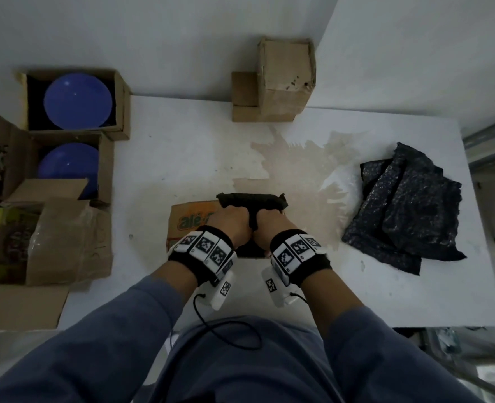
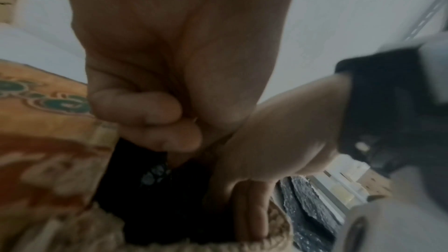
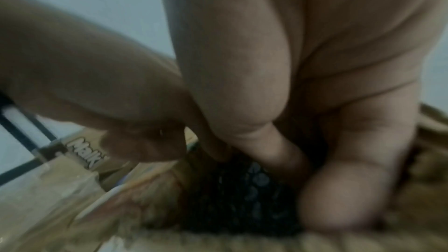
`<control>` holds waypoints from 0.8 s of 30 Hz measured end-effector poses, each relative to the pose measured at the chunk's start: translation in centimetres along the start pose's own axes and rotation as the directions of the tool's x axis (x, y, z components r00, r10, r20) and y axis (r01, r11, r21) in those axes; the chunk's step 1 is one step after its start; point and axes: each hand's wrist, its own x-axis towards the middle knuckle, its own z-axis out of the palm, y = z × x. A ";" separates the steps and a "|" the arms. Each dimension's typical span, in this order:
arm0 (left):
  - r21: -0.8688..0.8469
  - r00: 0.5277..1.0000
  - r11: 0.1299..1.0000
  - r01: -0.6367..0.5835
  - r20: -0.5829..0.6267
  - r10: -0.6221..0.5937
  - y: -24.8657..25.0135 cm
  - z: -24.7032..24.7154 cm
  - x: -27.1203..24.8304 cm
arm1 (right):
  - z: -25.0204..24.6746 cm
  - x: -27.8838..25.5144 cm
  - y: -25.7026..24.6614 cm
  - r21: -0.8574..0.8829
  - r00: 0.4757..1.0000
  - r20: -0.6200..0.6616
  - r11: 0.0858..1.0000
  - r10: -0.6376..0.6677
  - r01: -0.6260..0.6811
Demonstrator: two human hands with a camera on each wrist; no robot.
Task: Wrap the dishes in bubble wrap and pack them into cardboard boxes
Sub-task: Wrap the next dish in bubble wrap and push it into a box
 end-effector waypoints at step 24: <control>0.112 0.998 0.993 -0.048 0.055 0.042 0.2 -1.9 0.3 | -0.1 1.9 0.1 0.000 1.000 0.003 1.000 0.014 -0.014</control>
